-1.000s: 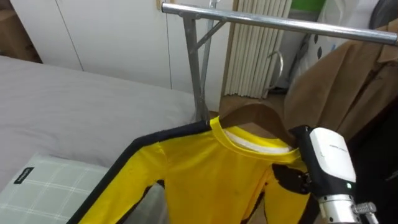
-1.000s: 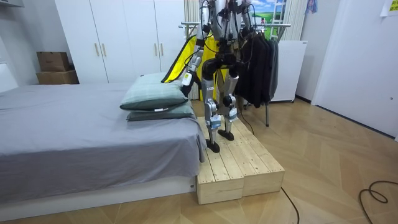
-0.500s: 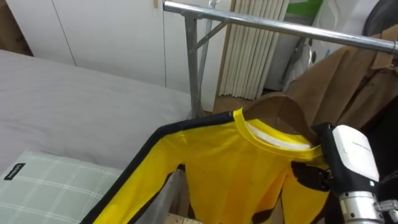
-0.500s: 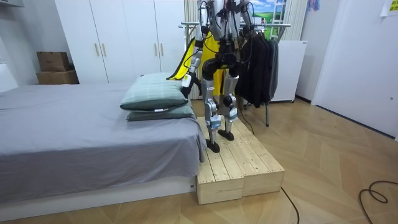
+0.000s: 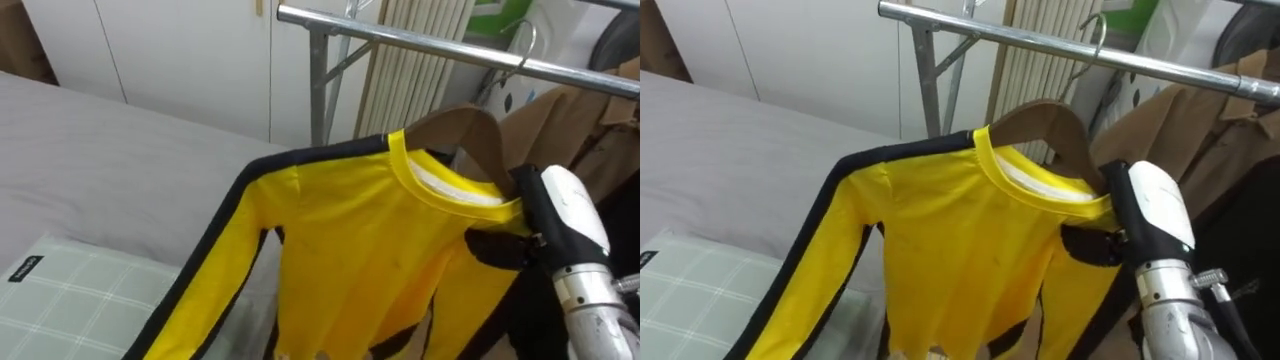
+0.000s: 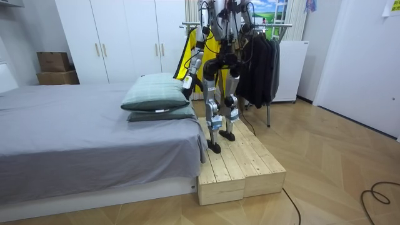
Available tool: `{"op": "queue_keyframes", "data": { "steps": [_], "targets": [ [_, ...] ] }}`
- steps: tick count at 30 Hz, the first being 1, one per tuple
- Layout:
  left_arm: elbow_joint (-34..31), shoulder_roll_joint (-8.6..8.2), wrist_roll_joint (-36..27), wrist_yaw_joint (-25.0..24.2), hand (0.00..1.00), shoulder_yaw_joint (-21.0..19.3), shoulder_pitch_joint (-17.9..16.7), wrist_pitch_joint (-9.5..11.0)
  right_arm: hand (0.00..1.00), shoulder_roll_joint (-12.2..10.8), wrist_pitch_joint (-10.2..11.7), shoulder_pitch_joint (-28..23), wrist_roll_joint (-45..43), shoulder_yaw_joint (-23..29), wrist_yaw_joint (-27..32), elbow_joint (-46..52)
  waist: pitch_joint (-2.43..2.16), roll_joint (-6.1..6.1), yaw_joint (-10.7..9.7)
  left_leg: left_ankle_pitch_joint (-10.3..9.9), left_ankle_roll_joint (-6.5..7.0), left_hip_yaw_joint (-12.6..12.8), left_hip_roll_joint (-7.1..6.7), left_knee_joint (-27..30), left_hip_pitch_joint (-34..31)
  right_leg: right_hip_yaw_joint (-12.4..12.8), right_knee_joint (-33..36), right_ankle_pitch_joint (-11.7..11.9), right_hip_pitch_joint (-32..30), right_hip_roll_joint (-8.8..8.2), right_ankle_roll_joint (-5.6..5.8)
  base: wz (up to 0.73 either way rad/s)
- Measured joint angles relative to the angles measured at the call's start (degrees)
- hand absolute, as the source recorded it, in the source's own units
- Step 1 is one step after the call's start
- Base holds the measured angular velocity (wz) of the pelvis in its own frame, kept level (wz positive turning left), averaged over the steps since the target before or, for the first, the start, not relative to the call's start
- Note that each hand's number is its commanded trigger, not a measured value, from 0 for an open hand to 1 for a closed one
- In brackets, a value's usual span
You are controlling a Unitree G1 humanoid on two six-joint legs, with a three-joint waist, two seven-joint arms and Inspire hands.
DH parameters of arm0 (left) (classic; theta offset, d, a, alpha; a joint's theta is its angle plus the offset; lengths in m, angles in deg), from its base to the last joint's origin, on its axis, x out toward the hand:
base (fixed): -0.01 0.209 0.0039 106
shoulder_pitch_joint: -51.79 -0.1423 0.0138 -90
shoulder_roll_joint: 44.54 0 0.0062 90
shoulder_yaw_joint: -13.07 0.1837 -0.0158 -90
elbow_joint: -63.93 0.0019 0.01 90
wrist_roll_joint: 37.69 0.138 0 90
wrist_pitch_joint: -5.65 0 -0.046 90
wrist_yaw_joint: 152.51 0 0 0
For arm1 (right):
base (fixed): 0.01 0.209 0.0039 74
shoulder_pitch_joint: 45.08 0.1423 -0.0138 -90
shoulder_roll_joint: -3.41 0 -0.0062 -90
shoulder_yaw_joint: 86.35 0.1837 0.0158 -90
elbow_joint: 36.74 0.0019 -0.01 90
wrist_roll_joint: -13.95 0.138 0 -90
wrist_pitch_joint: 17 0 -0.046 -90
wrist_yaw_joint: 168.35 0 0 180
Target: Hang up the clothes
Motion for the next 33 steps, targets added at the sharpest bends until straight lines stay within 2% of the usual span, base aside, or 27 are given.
{"op": "queue_keyframes", "data": {
  "steps": [2, 5, 7, 10, 14, 16, 20, 23, 27, 33],
  "targets": [
    [-0.1, 0.03, 0.1, -0.1, 0.00, -0.8, 0.1, 0.0, 1.00, 0.9, -1.4, 1.9, 2.3, -0.1, -2.6, -0.6, 0.04, -0.08, 0.5, 0.0, -0.01, 0.1, 0.05, 0.0, 0.0, 0.0, -0.1, 0.0, -0.1, 0.10, -0.04, 0.00],
    [-0.1, 0.37, 0.0, -0.5, 0.00, -0.8, 0.1, 0.0, 1.00, 4.5, -2.2, 5.2, 5.7, -1.1, -6.0, -2.0, 0.08, -0.14, 1.0, 0.0, -0.10, 0.0, 0.21, 0.0, 0.3, -0.1, -0.7, 0.0, 0.1, 0.21, -0.15, 0.02],
    [-0.7, 0.90, 0.0, -1.1, 0.00, -0.8, 0.1, -0.1, 1.00, 6.9, -2.6, 8.6, 8.2, -1.3, -8.0, -6.8, 0.10, -0.36, 0.9, 0.0, -0.25, -1.3, 0.26, 0.0, 0.4, -0.8, -1.0, 0.0, 0.7, 0.08, -0.35, 0.17],
    [-2.2, 1.07, 0.7, -1.2, 0.00, -0.9, -0.3, -0.5, 1.00, 8.8, -5.0, 10.1, 10.8, -1.2, -10.8, -9.9, 0.01, -0.80, 1.1, 0.0, -0.39, -2.1, 0.35, -0.1, 0.3, -1.6, -1.0, -0.1, 1.2, -0.01, -0.44, 0.16],
    [-2.4, 1.77, 1.7, -2.2, 0.00, -1.0, -0.2, -0.9, 1.00, 11.0, -5.6, 10.4, 12.8, -1.2, -14.8, -12.5, -0.07, -1.14, 1.5, 0.0, -0.45, -2.5, 0.51, 0.0, 0.3, -2.1, -1.1, -0.2, 1.4, -0.07, -0.59, 0.06],
    [-2.4, 1.97, 2.2, -2.6, 0.00, -1.0, -0.2, -1.1, 1.00, 11.1, -6.8, 10.6, 13.6, -1.2, -16.9, -14.1, -0.09, -1.17, 1.6, 0.1, -0.46, -2.7, 0.51, 0.1, 0.5, -2.2, -1.1, -0.2, 1.6, -0.36, -0.68, 0.02],
    [-2.3, 2.59, 2.3, -3.9, 0.00, -0.9, -0.3, -1.2, 1.00, 11.1, -7.9, 12.1, 13.7, -1.2, -21.1, -18.4, -0.14, -1.24, 1.5, 0.1, -0.48, -3.3, 0.38, 0.2, 1.0, -2.7, -1.6, -0.3, 2.2, -0.30, -0.82, 0.07],
    [-2.2, 2.97, 2.2, -5.0, 0.00, -1.0, -0.5, -1.2, 1.00, 11.2, -7.1, 14.5, 14.5, -1.2, -24.1, -22.1, -0.14, -1.32, 1.0, 0.1, -0.47, -3.5, 0.14, 0.6, 0.8, -2.8, -1.0, -0.6, 2.1, -0.51, -0.76, 0.02],
    [-2.0, 3.30, 2.2, -5.0, 0.00, -1.0, -0.5, -1.1, 1.00, 11.2, -7.1, 16.7, 14.9, -1.2, -27.3, -25.5, -0.48, -1.79, 0.8, 0.1, -0.49, -4.0, 0.08, 1.0, 0.8, -3.0, -0.7, -0.6, 2.4, -0.58, -0.72, 0.06],
    [-2.0, 3.28, 2.3, -5.1, 0.00, -1.7, -0.3, -1.0, 1.00, 11.2, -6.6, 17.2, 14.8, -0.4, -28.8, -27.1, -0.60, -1.61, 0.8, 0.0, -0.64, -4.5, 0.21, 1.4, 1.0, -3.9, -0.7, -0.6, 3.0, -0.64, -0.80, 0.05]
  ]
}}
